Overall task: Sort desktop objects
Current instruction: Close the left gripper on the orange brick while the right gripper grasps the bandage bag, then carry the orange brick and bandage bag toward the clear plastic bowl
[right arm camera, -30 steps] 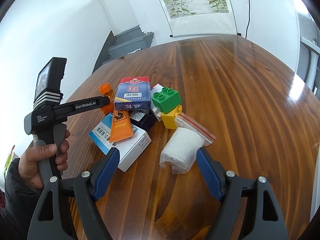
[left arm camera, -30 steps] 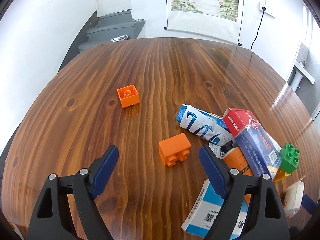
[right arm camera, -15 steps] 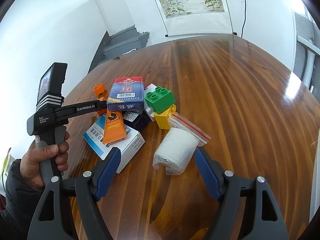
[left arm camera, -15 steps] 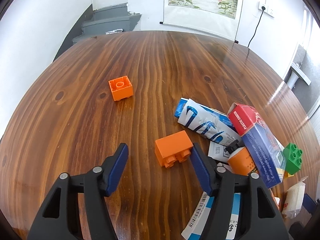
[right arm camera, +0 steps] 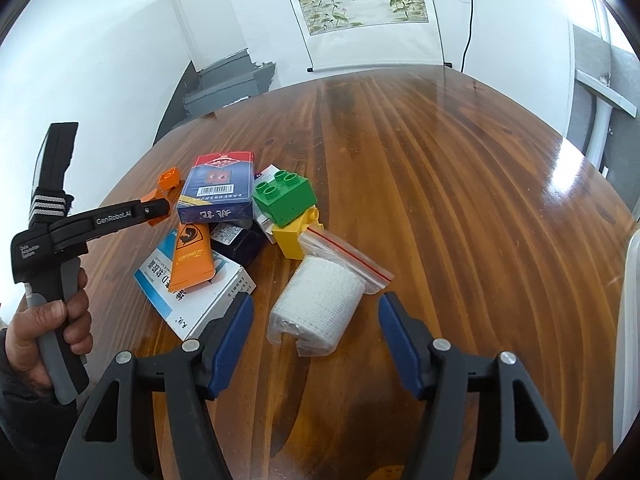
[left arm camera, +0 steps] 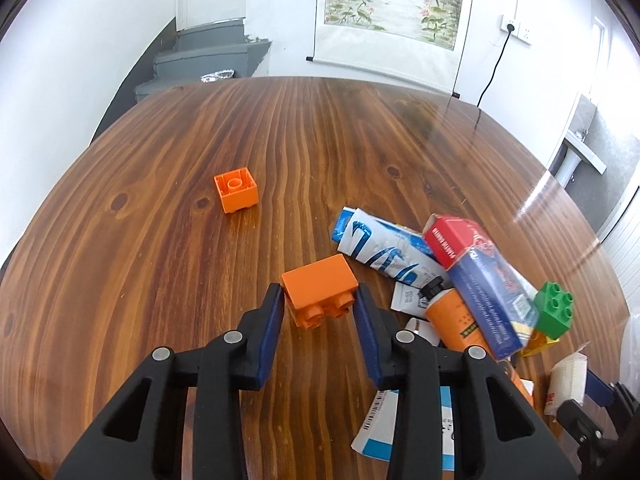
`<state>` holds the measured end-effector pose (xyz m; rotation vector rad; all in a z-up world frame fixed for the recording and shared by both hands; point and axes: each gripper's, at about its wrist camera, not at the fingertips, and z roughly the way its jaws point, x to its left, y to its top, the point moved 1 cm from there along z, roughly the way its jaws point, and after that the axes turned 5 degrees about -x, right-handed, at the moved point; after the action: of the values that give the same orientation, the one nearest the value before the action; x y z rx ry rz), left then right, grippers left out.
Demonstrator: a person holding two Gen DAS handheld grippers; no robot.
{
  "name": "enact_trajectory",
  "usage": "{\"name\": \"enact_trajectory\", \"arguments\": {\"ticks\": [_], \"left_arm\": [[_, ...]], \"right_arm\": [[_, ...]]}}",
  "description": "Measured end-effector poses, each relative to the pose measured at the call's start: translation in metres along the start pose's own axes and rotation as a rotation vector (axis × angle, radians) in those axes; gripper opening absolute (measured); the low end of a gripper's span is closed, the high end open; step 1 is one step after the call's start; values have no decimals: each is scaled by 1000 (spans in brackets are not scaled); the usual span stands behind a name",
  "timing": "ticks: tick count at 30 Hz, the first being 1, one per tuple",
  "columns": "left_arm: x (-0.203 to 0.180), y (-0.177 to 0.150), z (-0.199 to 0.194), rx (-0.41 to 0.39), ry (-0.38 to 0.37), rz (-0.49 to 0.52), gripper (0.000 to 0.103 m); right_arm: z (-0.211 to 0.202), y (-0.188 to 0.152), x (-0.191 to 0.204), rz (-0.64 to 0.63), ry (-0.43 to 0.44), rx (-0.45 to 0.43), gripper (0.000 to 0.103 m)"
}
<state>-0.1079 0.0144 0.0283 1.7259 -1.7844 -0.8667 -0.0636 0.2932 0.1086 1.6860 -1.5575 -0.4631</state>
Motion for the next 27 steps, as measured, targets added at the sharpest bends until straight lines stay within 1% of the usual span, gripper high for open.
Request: {"name": "enact_trajectory", "arguments": {"ticks": [1,5,7,9,12,15,17,21,27], "left_arm": [[0,0,-3,-6,-4,0,39],[-3,5,-11,-23,-2,-19,39],[-3,5,-14,-26,-6,-23,39],[-2,6,-17,-30,-10,-27,39],[0,8,-22,-42,-11,-36,39],[2,10,-32,-65,-16,-39,39],[3,10,-39,-81,-20,-45,39],[3,5,-49,-91,-36,-69,39],[-6,-6,-61,-104,-61,-71,39]], "right_arm": [[1,0,-1,6,-1,3,67],[10,5,-8,33,2,28,58],[14,7,-7,31,-3,38,56],[19,8,-4,14,-19,48,51],[22,8,3,-28,-52,51,51],[22,7,5,-47,-55,52,48],[20,6,2,-35,-46,50,46],[12,3,-9,11,-34,33,45],[-3,3,-23,62,-48,-15,45]]}}
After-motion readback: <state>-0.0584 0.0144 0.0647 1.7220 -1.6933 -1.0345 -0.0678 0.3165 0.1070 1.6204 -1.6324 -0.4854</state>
